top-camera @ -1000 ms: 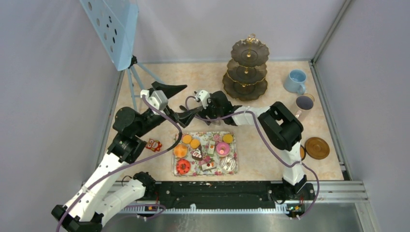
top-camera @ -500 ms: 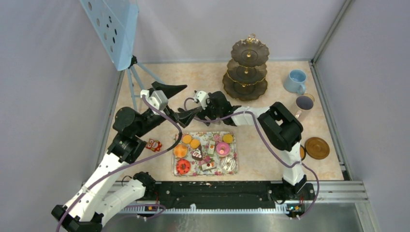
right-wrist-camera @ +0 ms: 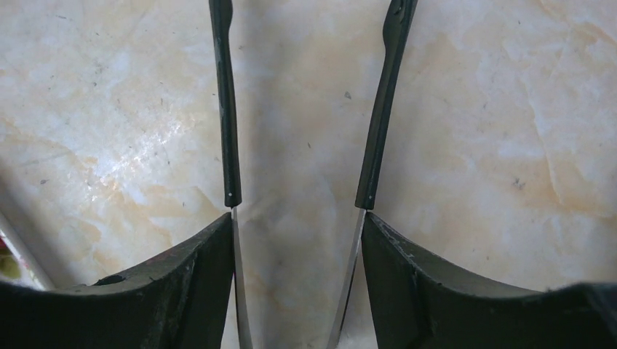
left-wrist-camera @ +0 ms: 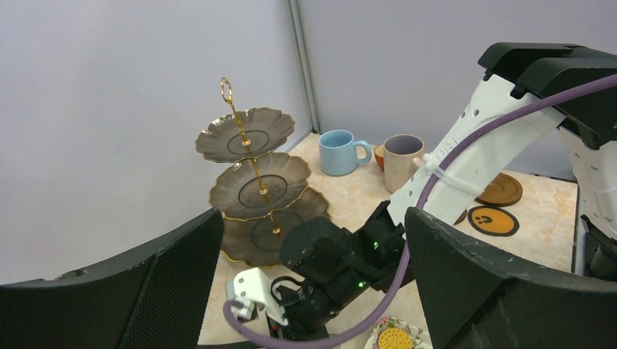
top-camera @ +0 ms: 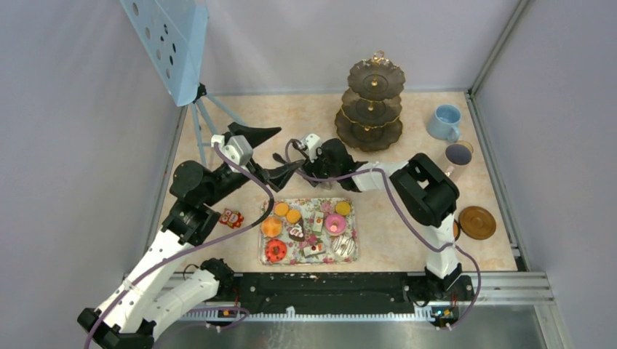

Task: Serve the afternoon tea

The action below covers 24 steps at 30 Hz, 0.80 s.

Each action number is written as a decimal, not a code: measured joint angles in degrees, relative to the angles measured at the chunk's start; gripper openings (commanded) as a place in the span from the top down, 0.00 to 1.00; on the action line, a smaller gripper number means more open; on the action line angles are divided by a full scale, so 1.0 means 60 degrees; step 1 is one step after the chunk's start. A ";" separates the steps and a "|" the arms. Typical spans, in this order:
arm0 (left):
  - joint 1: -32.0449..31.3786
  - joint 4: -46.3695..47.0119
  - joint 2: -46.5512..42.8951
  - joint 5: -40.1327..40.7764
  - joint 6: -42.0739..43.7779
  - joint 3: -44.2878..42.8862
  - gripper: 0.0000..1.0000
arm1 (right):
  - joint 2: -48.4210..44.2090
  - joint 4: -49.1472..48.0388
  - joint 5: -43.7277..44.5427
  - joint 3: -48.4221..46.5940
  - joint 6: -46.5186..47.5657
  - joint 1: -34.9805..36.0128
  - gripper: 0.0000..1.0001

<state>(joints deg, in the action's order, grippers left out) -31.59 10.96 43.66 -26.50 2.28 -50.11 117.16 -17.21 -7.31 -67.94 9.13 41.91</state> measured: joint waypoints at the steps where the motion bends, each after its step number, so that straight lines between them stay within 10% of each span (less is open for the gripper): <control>1: 0.0000 0.0000 0.0000 0.0004 0.0000 0.0000 0.01 | -0.0066 -0.0138 -0.0120 0.0135 -0.0244 -0.0087 0.42; 14: 0.0000 0.0000 0.0000 0.0120 0.0007 0.0004 0.01 | -0.2645 0.0623 -0.1592 0.0594 -0.4601 -0.1668 0.44; 24: -0.0004 0.0007 0.0000 0.0197 -0.0058 0.0015 0.01 | -0.4819 0.6047 -0.2025 0.0240 -0.4779 -0.1741 0.46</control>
<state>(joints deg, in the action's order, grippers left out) -31.62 11.00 43.66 -25.32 1.93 -50.02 88.25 19.07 -19.46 -66.50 -19.55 31.46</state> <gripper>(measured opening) 0.987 0.557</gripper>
